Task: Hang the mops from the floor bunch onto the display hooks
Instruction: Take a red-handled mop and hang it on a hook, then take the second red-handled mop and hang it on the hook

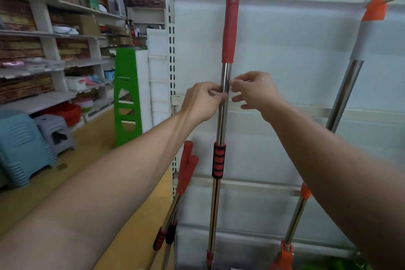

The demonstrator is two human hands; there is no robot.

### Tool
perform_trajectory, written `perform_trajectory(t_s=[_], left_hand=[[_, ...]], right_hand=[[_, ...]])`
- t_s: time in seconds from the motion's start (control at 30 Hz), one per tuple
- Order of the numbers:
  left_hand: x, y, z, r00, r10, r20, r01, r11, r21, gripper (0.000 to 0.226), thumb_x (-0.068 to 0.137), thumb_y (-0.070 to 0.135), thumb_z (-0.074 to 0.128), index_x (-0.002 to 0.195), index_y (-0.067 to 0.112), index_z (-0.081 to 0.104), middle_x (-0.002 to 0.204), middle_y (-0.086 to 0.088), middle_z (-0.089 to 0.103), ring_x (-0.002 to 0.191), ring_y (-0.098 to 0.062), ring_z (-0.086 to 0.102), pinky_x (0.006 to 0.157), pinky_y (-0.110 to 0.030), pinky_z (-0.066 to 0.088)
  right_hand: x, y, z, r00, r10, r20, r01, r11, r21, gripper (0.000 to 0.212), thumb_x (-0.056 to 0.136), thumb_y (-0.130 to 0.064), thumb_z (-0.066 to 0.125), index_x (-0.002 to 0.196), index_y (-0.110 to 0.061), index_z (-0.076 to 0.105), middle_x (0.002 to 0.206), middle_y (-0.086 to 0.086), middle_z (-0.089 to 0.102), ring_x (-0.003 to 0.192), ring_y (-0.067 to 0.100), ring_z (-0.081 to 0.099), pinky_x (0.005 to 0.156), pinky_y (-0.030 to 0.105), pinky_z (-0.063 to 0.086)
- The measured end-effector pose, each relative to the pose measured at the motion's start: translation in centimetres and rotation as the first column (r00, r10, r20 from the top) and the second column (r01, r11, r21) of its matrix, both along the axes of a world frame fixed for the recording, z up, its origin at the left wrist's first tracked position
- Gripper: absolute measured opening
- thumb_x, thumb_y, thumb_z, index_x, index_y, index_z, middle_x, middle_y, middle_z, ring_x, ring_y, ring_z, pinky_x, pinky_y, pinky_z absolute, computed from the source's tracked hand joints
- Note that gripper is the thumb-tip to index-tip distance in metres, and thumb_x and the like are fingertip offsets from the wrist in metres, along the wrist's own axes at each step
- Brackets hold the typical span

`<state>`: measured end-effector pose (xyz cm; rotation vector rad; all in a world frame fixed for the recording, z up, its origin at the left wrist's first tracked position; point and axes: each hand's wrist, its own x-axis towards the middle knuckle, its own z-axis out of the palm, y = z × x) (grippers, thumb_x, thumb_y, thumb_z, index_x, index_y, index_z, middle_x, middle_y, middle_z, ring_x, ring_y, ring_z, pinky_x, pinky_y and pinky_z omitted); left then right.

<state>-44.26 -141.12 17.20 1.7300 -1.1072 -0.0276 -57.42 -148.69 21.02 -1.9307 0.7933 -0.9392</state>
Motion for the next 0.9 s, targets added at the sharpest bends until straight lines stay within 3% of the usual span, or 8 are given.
perform_trajectory(t_s=[0.1,0.23,0.33,0.5,0.67,0.83,0.9], left_hand=[[0.0,0.9,-1.6,1.0,0.02,-0.019,-0.019,0.998,0.056,0.021,0.091,0.031,0.07,0.109,0.022,0.077,0.097,0.001,0.079,0.087,-0.018,0.075,0.072,-0.026,0.056],[-0.2,3.0,-4.5,0.997,0.045,-0.06,-0.038,0.993,0.115,0.019,0.094,0.031,0.068,0.108,0.021,0.077,0.093,0.002,0.078,0.078,-0.015,0.077,0.061,-0.029,0.054],[-0.6,5.0,-7.1,0.992,0.09,-0.09,-0.078,0.988,0.134,0.017,0.094,0.029,0.068,0.107,0.021,0.075,0.09,0.003,0.078,0.075,-0.012,0.077,0.069,-0.032,0.063],[-1.1,8.5,-11.3,0.982,0.178,-0.069,-0.163,0.971,0.174,0.016,0.092,0.023,0.07,0.103,0.014,0.078,0.082,0.0,0.079,0.07,-0.013,0.077,0.065,-0.032,0.061],[-1.0,11.3,-14.2,0.957,0.165,-0.24,-0.124,0.976,0.177,0.005,0.093,0.015,0.07,0.093,0.017,0.074,0.085,-0.007,0.077,0.073,-0.021,0.074,0.066,-0.028,0.053],[0.1,12.1,-17.5,0.932,0.139,-0.334,-0.072,0.976,0.203,0.014,0.093,0.014,0.071,0.104,0.009,0.075,0.095,-0.01,0.078,0.078,-0.024,0.074,0.066,-0.027,0.051],[0.8,12.3,-18.7,0.92,0.121,-0.373,-0.044,0.978,0.206,0.01,0.092,0.012,0.072,0.1,0.01,0.076,0.092,-0.01,0.077,0.076,-0.024,0.073,0.066,-0.027,0.049]], right_hand=[[-1.4,0.3,-1.4,0.999,0.035,0.015,-0.036,0.999,0.024,0.01,0.097,-0.031,0.067,0.098,-0.022,0.068,0.103,0.003,0.076,0.086,0.02,0.078,0.086,0.046,0.063],[-3.1,0.9,-3.0,0.996,0.07,0.051,-0.075,0.993,0.095,0.012,0.097,-0.029,0.067,0.101,-0.019,0.069,0.109,0.007,0.076,0.092,0.024,0.078,0.091,0.049,0.062],[-4.1,1.3,-4.8,0.994,0.09,0.067,-0.1,0.983,0.154,0.018,0.098,-0.028,0.066,0.109,-0.014,0.069,0.111,0.009,0.075,0.095,0.026,0.077,0.092,0.049,0.06],[-4.8,2.3,-8.6,0.991,0.114,0.076,-0.13,0.961,0.245,0.019,0.099,-0.03,0.064,0.109,-0.014,0.068,0.111,0.009,0.074,0.091,0.026,0.077,0.089,0.047,0.06],[-4.5,4.0,-12.0,0.992,0.099,0.084,-0.121,0.934,0.336,0.008,0.099,-0.025,0.065,0.092,-0.02,0.064,0.111,0.014,0.076,0.078,0.022,0.074,0.073,0.039,0.055],[-3.5,5.6,-13.9,0.992,0.071,0.102,-0.107,0.909,0.403,0.011,0.099,-0.019,0.066,0.102,-0.009,0.067,0.091,0.013,0.069,0.075,0.025,0.064,0.047,0.022,0.05],[-2.6,6.2,-14.8,0.994,0.046,0.095,-0.082,0.907,0.413,0.018,0.096,-0.021,0.069,0.107,-0.007,0.07,0.092,0.012,0.07,0.07,0.024,0.066,0.054,0.027,0.054]])
